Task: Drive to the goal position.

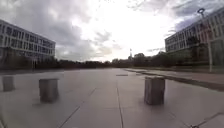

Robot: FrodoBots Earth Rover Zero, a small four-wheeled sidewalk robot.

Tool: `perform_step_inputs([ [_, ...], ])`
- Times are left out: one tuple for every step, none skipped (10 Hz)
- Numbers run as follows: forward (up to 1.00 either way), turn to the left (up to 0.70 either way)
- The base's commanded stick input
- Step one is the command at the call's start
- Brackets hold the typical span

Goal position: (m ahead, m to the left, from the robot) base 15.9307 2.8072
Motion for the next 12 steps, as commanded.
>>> perform_step_inputs([
  [0.7, 0.0],
  [0.7, 0.24],
  [0.7, 0.35],
  [0.7, 0.35],
  [0.7, 0.35],
  [0.7, 0.35],
  [0.7, 0.28],
  [0.7, 0.19],
  [0.7, 0.1],
  [0.7, 0.01],
  [0.7, 0.0],
  [0.7, -0.03],
])
